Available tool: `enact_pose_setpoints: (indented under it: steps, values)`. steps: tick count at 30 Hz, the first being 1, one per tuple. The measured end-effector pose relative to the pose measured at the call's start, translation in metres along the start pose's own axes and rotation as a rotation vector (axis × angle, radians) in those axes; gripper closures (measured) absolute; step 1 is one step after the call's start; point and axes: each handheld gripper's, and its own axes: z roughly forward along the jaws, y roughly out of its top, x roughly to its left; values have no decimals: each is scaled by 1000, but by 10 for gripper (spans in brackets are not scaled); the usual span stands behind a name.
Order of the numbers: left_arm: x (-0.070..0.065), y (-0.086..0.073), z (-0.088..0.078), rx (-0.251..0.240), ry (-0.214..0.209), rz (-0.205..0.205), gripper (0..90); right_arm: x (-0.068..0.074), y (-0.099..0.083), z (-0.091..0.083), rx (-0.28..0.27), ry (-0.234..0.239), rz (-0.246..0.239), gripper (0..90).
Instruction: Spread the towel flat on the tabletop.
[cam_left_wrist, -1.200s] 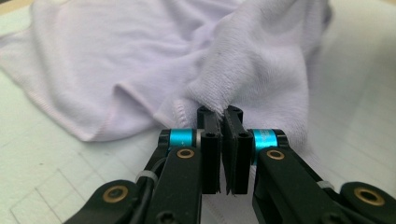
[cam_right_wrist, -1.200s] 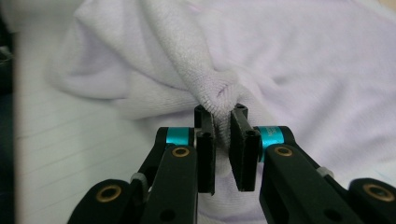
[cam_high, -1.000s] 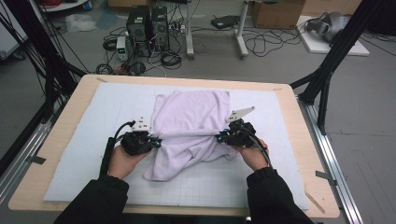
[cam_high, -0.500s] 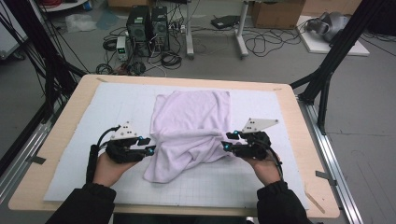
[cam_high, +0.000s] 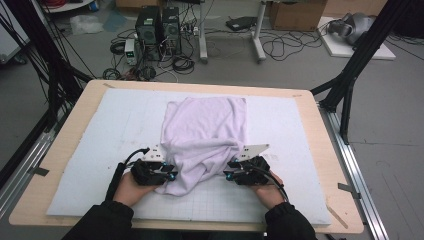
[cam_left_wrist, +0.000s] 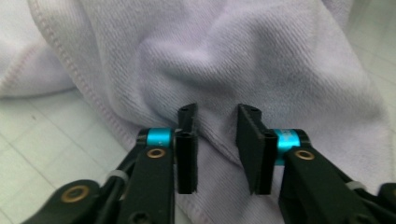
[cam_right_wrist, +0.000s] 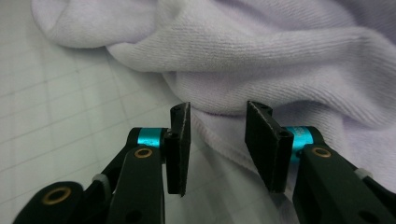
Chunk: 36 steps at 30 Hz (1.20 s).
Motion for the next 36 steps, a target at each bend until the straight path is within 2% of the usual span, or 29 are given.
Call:
enact_pose_setpoints:
  steps: [2, 3, 4, 5, 9, 10, 11, 12, 14, 15, 16, 18, 20, 21, 23, 24, 26, 27, 28, 29, 30, 31, 32, 33, 34, 35, 36]
  values:
    - [1, -1, -1, -5, -3, -10, 821, 2, 1, 12, 40, 0, -9, 668]
    - [1, -1, -1, -5, -3, -10, 838, 4, 1, 12, 33, -7, -16, 713]
    - [1, -1, -1, -3, -4, -8, 838, 4, 1, 12, 33, -7, -16, 713]
    - [0, -1, -1, -5, -1, -7, 859, 4, 1, 12, 38, -2, -19, 830]
    - [0, -1, -6, -2, -7, -12, 873, 2, 1, 8, 45, 49, -15, 863]
    - [0, -1, -9, -7, -7, -16, 873, 2, 1, 8, 45, 49, -15, 863]
    - [0, -1, -17, -28, -8, -20, 874, 3, 1, 0, 28, 61, -21, 865]
    - [0, -1, -17, -28, -8, -20, 874, 4, 1, -6, 15, 66, -24, 865]
    - [-2, 0, -27, -49, -2, -22, 874, 6, 2, -12, 3, 67, -30, 866]
    - [-4, 1, -37, -82, 2, -33, 875, 8, 2, -24, -22, 77, -35, 866]
    - [-4, 1, -37, -82, 2, -33, 875, 8, 2, -24, -22, 77, -35, 866]
    - [-6, 2, -48, -98, 8, -23, 875, 14, 2, -42, -45, 74, -49, 867]
    - [-9, 2, -58, -118, 18, -22, 876, 16, 2, -49, -52, 77, -53, 867]
    - [-10, 2, -62, -126, 18, -27, 876, 20, 1, -61, -61, 72, -63, 868]
    - [-12, 2, -70, -137, 27, -17, 876, 22, 0, -75, -76, 80, -61, 867]
    - [-13, 3, -74, -144, 30, -17, 876, 22, 0, -75, -76, 80, -61, 867]
    - [-13, 4, -79, -158, 27, -24, 876, 24, 2, -95, -98, 68, -70, 867]
    - [-13, 5, -82, -165, 31, -20, 876, 24, 2, -95, -98, 68, -70, 867]
    - [-13, 6, -84, -171, 41, -19, 876, 23, 3, -107, -110, 50, -72, 867]
    - [-11, 7, -84, -177, 48, -25, 876, 23, 3, -107, -110, 50, -72, 867]
    - [-9, 8, -84, -180, 53, -31, 876, 20, 4, -111, -111, 41, -70, 867]
    - [-6, 9, -82, -178, 66, -34, 876, 10, 5, -115, -88, 8, -63, 867]
    - [-3, 9, -79, -179, 74, -47, 876, 10, 5, -115, -88, 8, -63, 867]
    - [0, 10, -74, -176, 79, -58, 876, 3, 5, -115, -75, -10, -48, 867]
    - [8, 9, -62, -156, 98, -76, 876, -15, 4, -107, -40, -47, -26, 866]
    - [8, 9, -62, -156, 98, -76, 876, -15, 4, -107, -40, -47, -26, 866]
    - [12, 8, -55, -145, 102, -89, 876, -33, 1, -94, -22, -54, 30, 865]
